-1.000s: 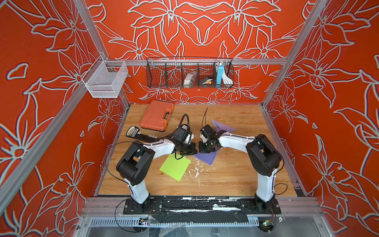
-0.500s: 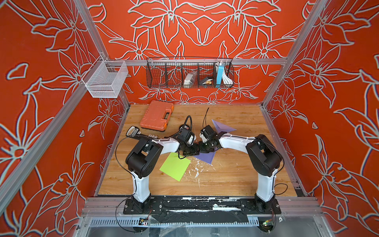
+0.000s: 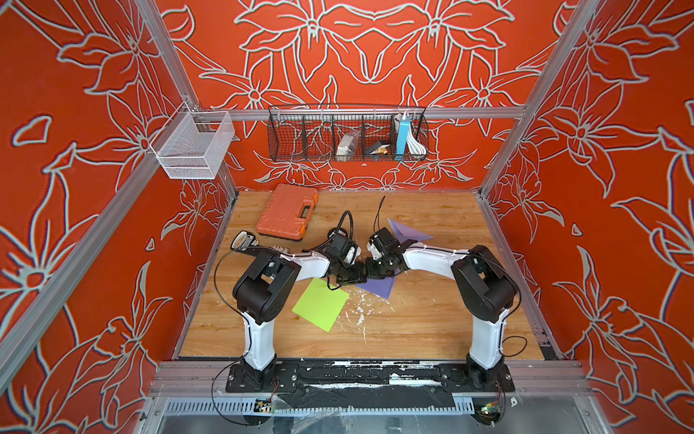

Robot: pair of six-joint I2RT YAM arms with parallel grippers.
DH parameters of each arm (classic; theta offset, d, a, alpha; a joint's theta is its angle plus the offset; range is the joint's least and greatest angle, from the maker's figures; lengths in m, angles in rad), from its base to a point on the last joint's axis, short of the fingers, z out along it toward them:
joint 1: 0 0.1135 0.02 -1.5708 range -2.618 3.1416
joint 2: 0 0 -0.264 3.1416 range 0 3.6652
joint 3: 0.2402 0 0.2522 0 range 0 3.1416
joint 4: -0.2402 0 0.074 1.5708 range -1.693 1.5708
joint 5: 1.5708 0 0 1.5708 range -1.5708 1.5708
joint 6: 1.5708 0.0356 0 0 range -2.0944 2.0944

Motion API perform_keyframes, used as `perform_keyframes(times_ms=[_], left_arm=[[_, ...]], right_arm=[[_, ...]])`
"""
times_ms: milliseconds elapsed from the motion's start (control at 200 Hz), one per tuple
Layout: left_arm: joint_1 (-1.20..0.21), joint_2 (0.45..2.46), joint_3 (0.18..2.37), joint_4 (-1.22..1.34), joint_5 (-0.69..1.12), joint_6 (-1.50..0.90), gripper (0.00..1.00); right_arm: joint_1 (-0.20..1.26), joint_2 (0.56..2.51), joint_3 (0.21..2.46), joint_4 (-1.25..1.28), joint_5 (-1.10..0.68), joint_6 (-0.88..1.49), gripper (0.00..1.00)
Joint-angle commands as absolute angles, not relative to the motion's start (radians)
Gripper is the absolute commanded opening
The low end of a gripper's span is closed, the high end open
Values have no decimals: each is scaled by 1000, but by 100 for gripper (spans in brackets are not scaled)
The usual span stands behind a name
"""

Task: Fold the square paper diagonally
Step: Fold the paper at the center of the board.

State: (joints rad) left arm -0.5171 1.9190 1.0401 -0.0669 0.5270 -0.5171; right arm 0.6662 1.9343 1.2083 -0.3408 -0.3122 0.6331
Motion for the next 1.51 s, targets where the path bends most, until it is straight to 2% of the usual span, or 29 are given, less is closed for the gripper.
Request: perform_keyframes(times_ms=[0,601,1161,1501], left_arm=[[-504,2019,1011,-138,458,-502,0],[-490,2026,1013,-143,485,-501,0],[-478,2017,1009,-146,491,-498,0],[-472,2012,1008,-152,491,-492,0]], right_arm=[[647,1949,1166,-446,-271,595,0],[547,1907,1114,-483,-249,537,0],[546,1834,1057,-564,-68,505,0],[491,1850,1042,-555,-87,491,0]])
